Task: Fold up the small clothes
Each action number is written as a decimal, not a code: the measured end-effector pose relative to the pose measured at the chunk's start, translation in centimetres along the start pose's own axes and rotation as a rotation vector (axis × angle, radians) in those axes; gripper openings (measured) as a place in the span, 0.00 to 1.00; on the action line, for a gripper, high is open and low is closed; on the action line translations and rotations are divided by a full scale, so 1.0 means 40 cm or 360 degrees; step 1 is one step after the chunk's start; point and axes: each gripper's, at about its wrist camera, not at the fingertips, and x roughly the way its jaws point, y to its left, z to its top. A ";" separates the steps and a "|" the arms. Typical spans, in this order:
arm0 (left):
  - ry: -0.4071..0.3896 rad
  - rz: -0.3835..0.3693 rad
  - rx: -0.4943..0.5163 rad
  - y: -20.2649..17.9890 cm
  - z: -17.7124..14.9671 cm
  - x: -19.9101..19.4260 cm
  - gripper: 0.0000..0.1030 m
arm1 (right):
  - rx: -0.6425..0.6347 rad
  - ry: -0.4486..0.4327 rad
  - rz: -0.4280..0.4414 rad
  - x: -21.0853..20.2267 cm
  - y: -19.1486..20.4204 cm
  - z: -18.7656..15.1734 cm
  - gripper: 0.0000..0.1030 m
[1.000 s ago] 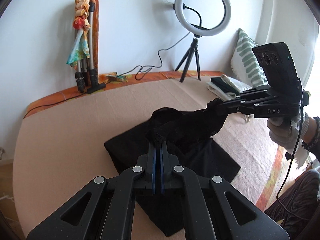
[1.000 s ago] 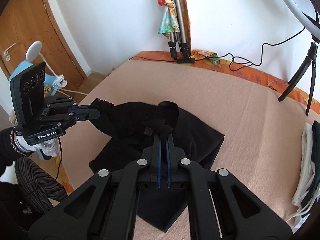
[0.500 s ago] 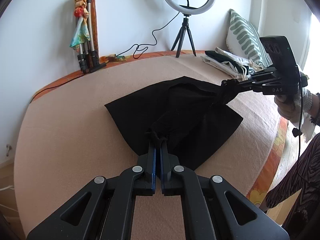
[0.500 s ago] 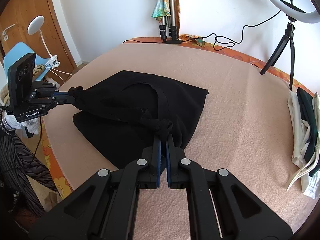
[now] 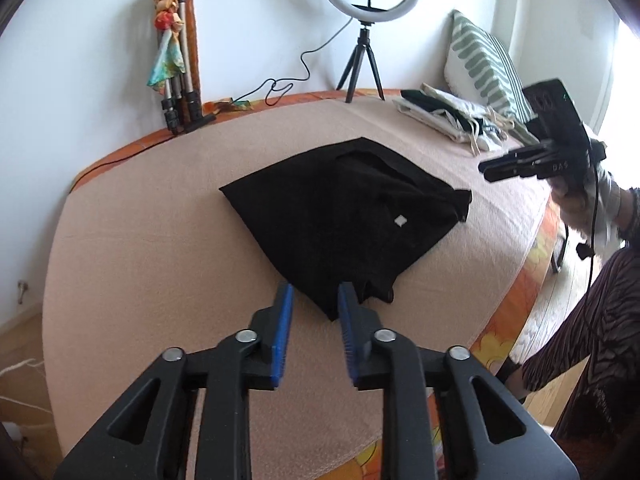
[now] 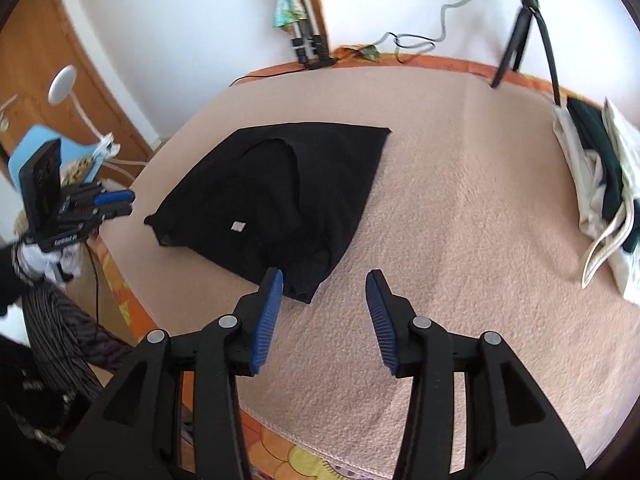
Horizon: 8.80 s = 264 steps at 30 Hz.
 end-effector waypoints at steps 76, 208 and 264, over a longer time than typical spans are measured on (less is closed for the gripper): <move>-0.0019 0.0207 -0.0610 0.230 0.162 0.219 0.13 | 0.0123 -0.0135 -0.0069 0.217 -0.075 0.341 0.09; -0.0094 -0.0420 0.0189 -0.702 0.611 0.505 0.78 | 0.0572 -0.0595 -0.1033 -0.563 -0.884 0.304 0.67; -0.0355 -0.0059 0.0093 -0.482 0.212 -0.043 0.98 | 0.0470 -0.0794 -0.1080 -0.485 -0.086 -0.031 1.00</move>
